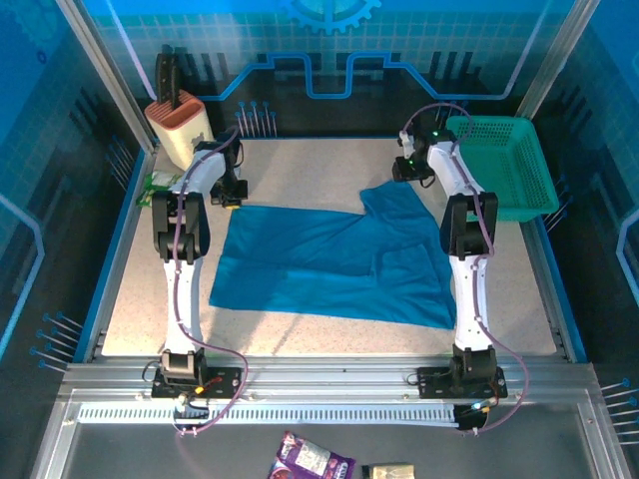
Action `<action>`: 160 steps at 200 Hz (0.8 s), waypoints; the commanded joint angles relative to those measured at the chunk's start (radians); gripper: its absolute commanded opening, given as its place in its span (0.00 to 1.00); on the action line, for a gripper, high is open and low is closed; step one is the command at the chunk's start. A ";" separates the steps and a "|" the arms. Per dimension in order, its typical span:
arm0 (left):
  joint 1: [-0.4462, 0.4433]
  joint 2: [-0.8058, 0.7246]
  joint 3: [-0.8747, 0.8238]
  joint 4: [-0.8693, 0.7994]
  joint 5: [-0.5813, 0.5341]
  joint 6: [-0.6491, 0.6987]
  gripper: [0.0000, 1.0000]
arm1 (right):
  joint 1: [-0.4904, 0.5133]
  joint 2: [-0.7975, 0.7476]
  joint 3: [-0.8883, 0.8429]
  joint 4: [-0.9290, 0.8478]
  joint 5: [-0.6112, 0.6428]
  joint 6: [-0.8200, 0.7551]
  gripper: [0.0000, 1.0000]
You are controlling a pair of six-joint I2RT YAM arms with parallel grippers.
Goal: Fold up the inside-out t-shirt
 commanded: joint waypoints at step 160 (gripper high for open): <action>0.024 -0.046 0.128 0.004 -0.006 -0.050 0.00 | -0.006 -0.066 0.127 0.099 0.005 0.006 0.00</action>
